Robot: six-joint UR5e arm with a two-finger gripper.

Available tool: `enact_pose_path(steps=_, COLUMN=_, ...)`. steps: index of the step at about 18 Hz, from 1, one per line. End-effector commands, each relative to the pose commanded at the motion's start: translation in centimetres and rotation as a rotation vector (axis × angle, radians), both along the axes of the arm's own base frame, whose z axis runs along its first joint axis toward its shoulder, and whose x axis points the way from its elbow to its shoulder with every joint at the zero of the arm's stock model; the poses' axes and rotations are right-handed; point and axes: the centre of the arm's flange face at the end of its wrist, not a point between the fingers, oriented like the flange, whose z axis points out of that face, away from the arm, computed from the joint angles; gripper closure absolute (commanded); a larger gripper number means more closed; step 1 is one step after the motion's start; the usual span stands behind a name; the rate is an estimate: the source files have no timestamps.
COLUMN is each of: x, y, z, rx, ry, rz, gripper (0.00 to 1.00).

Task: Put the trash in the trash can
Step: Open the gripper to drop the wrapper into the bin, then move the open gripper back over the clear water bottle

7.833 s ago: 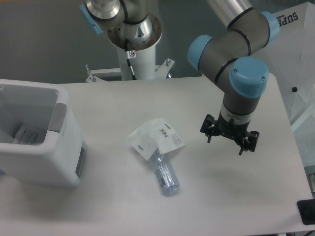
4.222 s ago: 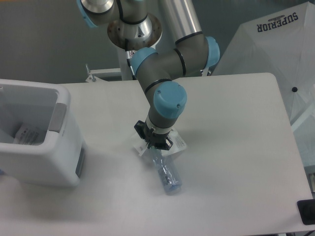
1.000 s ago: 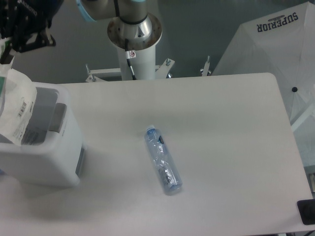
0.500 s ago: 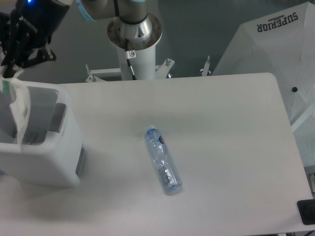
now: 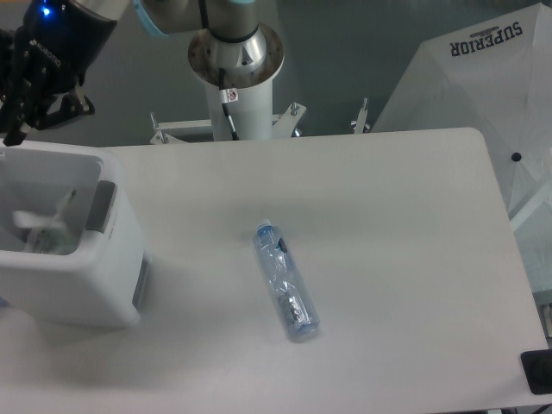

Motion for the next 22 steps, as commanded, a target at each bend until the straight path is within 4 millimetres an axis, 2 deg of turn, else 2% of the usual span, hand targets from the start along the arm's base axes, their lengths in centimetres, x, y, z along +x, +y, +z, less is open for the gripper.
enact_pose_path(steps=1, x=0.0, y=0.1, z=-0.1, rx=-0.002, ry=-0.002, rz=0.001, gripper=0.72)
enact_pose_path(steps=2, x=-0.1, y=0.1, z=-0.2, rx=-0.005, ry=-0.003, rz=0.002, gripper=0.67)
enact_pose_path(steps=4, x=-0.9, y=0.5, z=-1.1, rx=-0.021, ry=-0.014, rz=0.014, gripper=0.52)
enact_pose_path(steps=5, x=-1.7, y=0.3, z=-1.2, rx=-0.024, ry=-0.017, rz=0.03, gripper=0.37)
enact_pose_path(steps=6, x=-3.7, y=-0.2, z=-1.3, rx=-0.025, ry=-0.02, rz=0.068, gripper=0.19)
enact_pose_path(steps=7, x=-6.0, y=-1.0, z=-1.3, rx=-0.025, ry=-0.023, rz=0.111, gripper=0.07)
enact_pose_path(steps=8, x=-8.1, y=-1.5, z=-1.7, rx=-0.031, ry=-0.029, rz=0.146, gripper=0.0)
enact_pose_path(steps=11, x=-14.0, y=-2.9, z=-3.1, rx=-0.048, ry=-0.047, rz=0.242, gripper=0.0)
enact_pose_path(steps=13, x=-18.0, y=-3.5, z=-4.9, rx=-0.068, ry=-0.065, rz=0.293, gripper=0.0)
enact_pose_path(steps=16, x=-22.9, y=-4.0, z=-7.8, rx=-0.104, ry=-0.104, rz=0.353, gripper=0.0)
enact_pose_path(steps=17, x=-24.0, y=-3.9, z=-9.0, rx=-0.119, ry=-0.114, rz=0.365, gripper=0.0)
enact_pose_path(steps=22, x=-26.9, y=-3.3, z=-15.1, rx=-0.279, ry=-0.096, rz=0.407, gripper=0.0)
